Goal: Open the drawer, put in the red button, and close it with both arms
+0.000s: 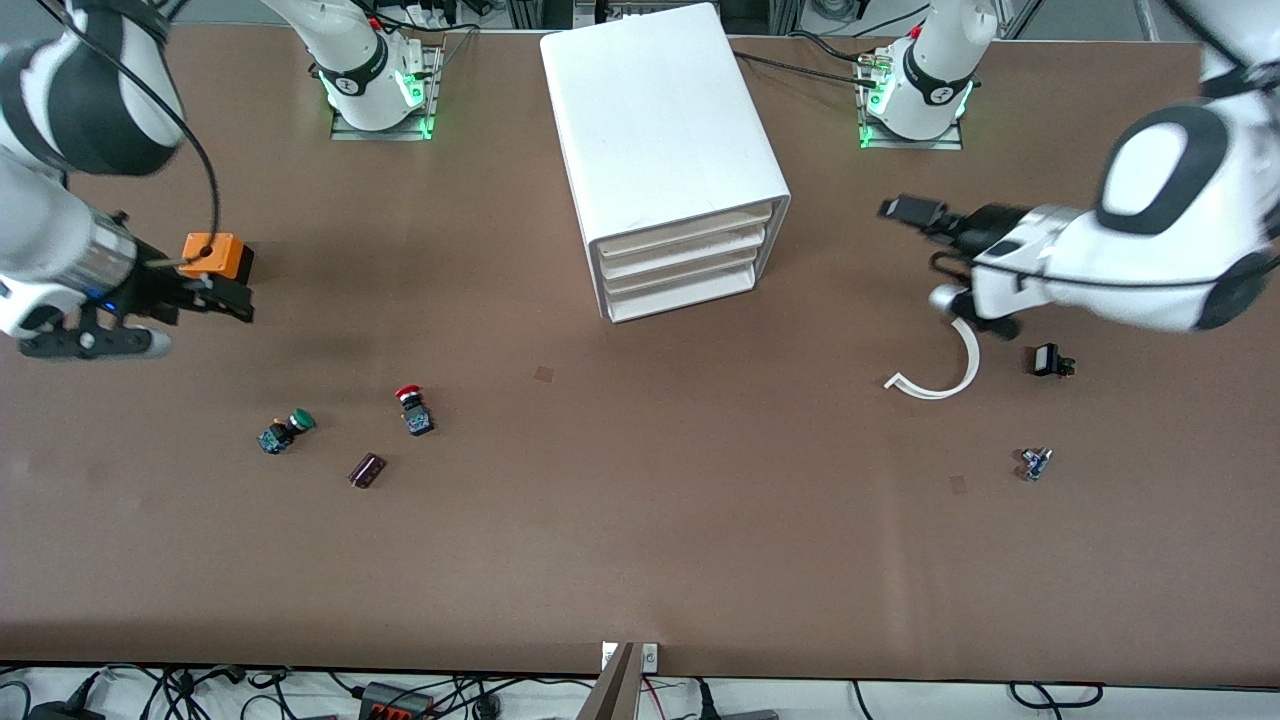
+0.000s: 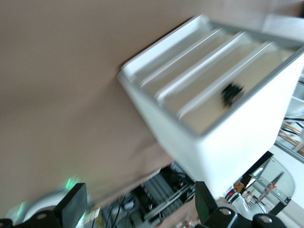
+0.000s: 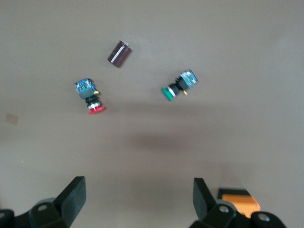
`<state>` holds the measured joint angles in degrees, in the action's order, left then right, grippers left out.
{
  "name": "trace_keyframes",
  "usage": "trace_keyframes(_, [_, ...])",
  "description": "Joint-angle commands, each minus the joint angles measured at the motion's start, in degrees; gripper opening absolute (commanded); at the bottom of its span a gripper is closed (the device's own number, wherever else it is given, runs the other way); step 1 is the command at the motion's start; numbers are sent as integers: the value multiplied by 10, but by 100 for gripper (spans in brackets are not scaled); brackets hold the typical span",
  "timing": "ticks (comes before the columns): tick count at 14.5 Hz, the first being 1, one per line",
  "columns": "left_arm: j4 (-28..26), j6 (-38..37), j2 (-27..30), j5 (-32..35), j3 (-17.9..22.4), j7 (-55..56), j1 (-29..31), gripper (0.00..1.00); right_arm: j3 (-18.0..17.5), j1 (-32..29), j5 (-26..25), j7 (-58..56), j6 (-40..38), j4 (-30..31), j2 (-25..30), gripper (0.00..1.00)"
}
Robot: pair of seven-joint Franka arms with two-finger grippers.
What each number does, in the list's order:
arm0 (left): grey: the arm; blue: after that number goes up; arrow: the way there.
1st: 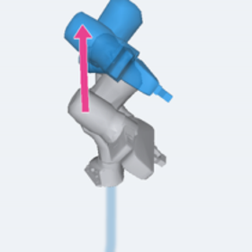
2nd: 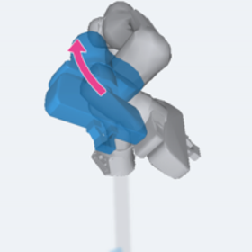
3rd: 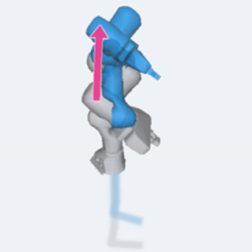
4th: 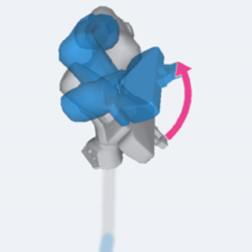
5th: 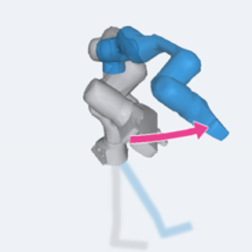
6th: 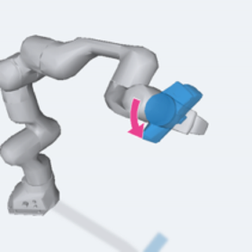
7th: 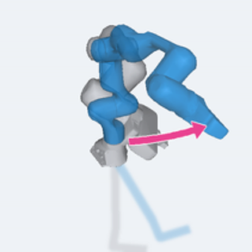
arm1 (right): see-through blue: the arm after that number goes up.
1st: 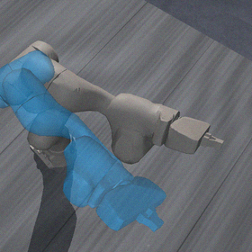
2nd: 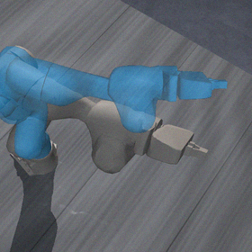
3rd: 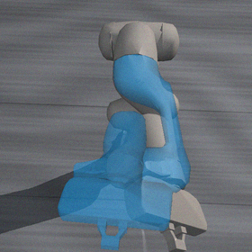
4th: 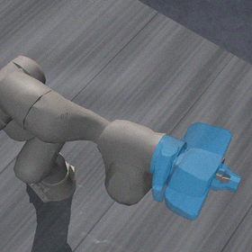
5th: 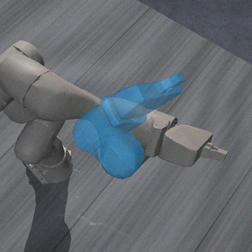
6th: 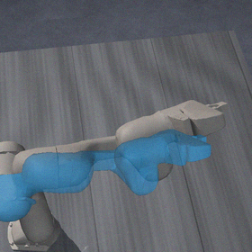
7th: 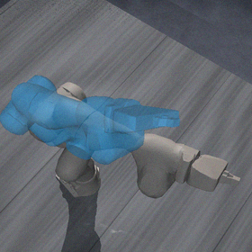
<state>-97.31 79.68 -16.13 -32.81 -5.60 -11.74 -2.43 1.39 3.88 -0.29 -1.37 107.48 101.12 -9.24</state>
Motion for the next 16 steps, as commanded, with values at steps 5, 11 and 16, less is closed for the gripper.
trace_keyframes(5, [-207, 296, -21, -252, -75, -267, -8, 100, 1, 61, -1, -4, 54, -95, -174, 100])
trace_keyframes(11, [-295, 348, -30, -380, -117, -434, -8, 99, -24, 70, -2, -48, 93, -112, -267, 100])
trace_keyframes(16, [-295, 347, -49, -385, -122, -445, -12, 80, -27, 88, -3, -54, 118, -112, -296, 100])
